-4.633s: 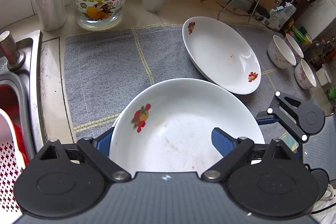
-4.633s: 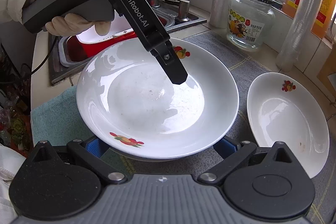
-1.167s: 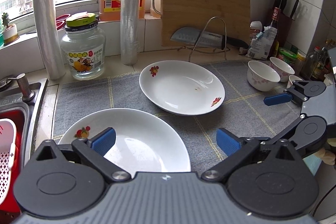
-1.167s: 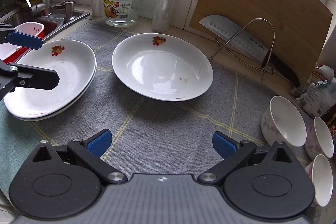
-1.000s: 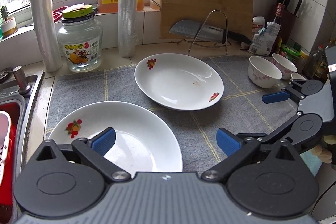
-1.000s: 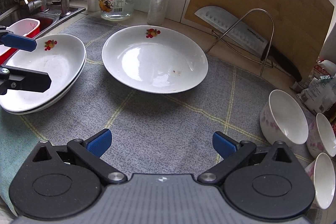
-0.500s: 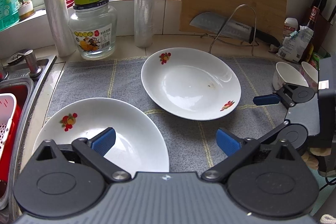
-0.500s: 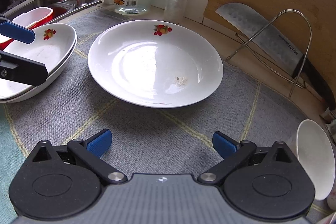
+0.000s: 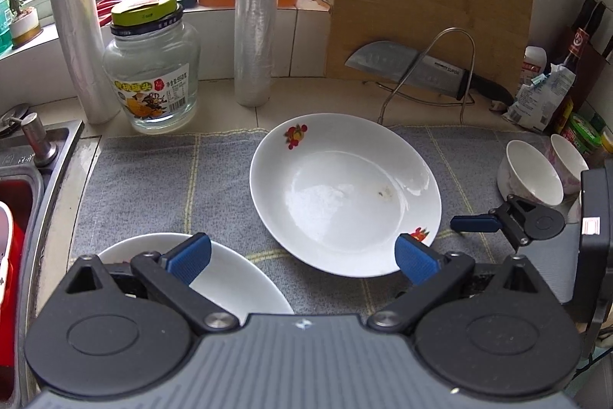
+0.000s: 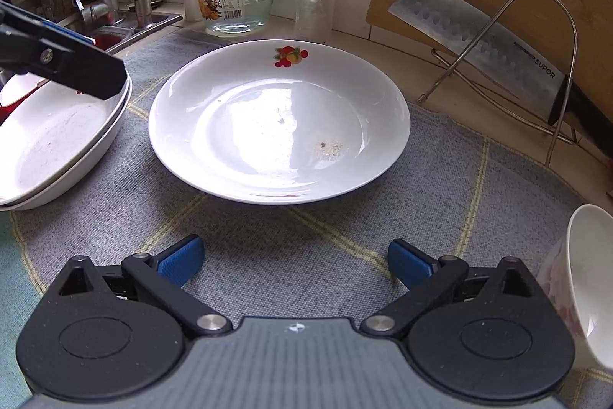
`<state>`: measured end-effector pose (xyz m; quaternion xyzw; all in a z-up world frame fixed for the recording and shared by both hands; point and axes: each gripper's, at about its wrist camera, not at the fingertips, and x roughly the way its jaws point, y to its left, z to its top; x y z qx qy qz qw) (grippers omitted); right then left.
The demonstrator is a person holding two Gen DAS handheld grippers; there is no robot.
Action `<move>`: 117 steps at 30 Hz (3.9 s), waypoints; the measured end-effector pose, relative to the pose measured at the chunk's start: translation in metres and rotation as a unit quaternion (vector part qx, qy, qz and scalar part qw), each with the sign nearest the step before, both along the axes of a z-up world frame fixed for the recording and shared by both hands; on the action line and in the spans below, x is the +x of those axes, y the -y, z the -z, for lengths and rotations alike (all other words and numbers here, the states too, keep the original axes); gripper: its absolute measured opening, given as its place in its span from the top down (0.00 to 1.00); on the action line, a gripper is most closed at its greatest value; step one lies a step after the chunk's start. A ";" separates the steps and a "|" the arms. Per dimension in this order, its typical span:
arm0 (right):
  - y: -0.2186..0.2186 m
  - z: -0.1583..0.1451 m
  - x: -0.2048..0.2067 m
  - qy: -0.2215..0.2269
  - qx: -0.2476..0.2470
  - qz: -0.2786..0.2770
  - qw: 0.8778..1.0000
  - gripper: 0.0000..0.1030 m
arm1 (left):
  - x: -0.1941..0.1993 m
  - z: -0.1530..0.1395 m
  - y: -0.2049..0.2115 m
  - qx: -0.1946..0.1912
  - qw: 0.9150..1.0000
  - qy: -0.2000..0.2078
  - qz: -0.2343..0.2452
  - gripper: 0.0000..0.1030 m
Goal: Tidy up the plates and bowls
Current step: 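Move the left tool to the white plate with residue on the towel, then close the left tool fingers on the residue plate's rim, then lift the residue plate with the left tool and carry it toward the stack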
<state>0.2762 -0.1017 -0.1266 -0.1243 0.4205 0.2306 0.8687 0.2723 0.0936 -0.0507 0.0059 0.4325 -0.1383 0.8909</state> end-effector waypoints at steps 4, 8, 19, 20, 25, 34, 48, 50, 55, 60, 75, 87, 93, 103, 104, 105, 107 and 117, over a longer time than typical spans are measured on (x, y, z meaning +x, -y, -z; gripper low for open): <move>-0.005 0.000 0.005 -0.004 -0.002 -0.002 1.000 0.00 | 0.019 -0.003 0.001 0.005 1.000 -0.014 0.019 0.02; -0.007 0.000 0.007 -0.006 -0.004 -0.005 1.000 0.00 | 0.036 -0.008 0.008 0.020 0.999 -0.014 0.045 0.02; -0.004 0.003 0.003 0.012 0.007 -0.003 1.000 0.00 | 0.095 0.001 0.034 0.025 0.992 -0.047 0.115 0.02; -0.004 0.003 0.003 0.013 0.008 -0.004 1.000 0.00 | 0.099 0.004 0.035 0.020 0.991 -0.052 0.119 0.02; -0.004 0.003 0.001 0.017 0.009 -0.005 1.000 0.00 | 0.121 0.015 0.041 0.021 0.989 -0.062 0.130 0.02; -0.012 0.004 0.012 0.020 0.012 -0.013 1.000 0.00 | 0.151 0.036 0.048 0.015 0.985 -0.093 0.143 0.02; -0.021 0.006 0.018 0.027 0.014 -0.010 0.999 0.00 | 0.169 0.055 0.059 0.006 0.977 -0.128 0.171 0.07; -0.021 0.006 0.018 0.031 0.015 -0.011 0.999 0.00 | 0.170 0.055 0.060 0.008 0.976 -0.132 0.175 0.09; -0.020 0.007 0.018 0.035 0.019 -0.018 0.999 0.00 | 0.173 0.056 0.062 0.014 0.971 -0.142 0.192 0.10; -0.020 0.008 0.020 0.036 0.020 -0.023 0.999 0.00 | 0.179 0.054 0.063 0.021 0.963 -0.163 0.213 0.10; -0.023 0.009 0.020 0.055 0.016 -0.032 0.998 0.00 | 0.187 0.055 0.071 0.039 0.950 -0.192 0.245 0.10; -0.021 0.009 0.022 0.051 0.024 -0.034 0.998 0.00 | 0.189 0.056 0.077 0.058 0.944 -0.201 0.257 0.10; -0.022 0.007 0.024 0.044 0.020 -0.033 0.998 0.00 | 0.188 0.055 0.075 0.052 0.945 -0.199 0.255 0.10; -0.026 0.003 0.018 0.042 0.005 -0.041 0.998 0.00 | 0.180 0.049 0.067 0.044 0.946 -0.196 0.254 0.10; -0.025 0.002 0.017 0.040 0.007 -0.041 0.998 0.00 | 0.179 0.048 0.066 0.043 0.946 -0.195 0.254 0.10; -0.024 0.001 0.017 0.037 0.010 -0.041 0.998 0.00 | 0.178 0.047 0.065 0.043 0.947 -0.194 0.253 0.10; -0.023 -0.002 0.017 0.033 0.016 -0.039 0.999 0.00 | 0.176 0.045 0.064 0.042 0.947 -0.192 0.253 0.10; -0.020 -0.015 0.009 0.025 0.023 -0.036 0.999 0.00 | 0.160 0.032 0.064 0.038 0.950 -0.178 0.254 0.10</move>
